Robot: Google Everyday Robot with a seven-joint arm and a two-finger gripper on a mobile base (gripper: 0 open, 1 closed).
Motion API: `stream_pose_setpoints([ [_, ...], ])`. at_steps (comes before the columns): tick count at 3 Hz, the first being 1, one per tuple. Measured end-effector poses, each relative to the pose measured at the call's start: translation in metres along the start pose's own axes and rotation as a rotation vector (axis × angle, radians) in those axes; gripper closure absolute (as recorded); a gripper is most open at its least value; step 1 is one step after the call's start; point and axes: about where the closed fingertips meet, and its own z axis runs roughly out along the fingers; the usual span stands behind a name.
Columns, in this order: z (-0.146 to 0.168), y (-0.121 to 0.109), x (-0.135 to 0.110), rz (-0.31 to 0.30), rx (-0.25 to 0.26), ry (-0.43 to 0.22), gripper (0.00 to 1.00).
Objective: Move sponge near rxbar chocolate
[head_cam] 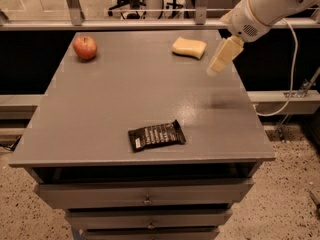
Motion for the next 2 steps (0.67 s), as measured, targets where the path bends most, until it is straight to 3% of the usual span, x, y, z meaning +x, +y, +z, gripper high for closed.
stream_pose_setpoints([
  [2, 0.074, -0.068, -0.001, 0.162, 0.006, -0.163, 0.0],
])
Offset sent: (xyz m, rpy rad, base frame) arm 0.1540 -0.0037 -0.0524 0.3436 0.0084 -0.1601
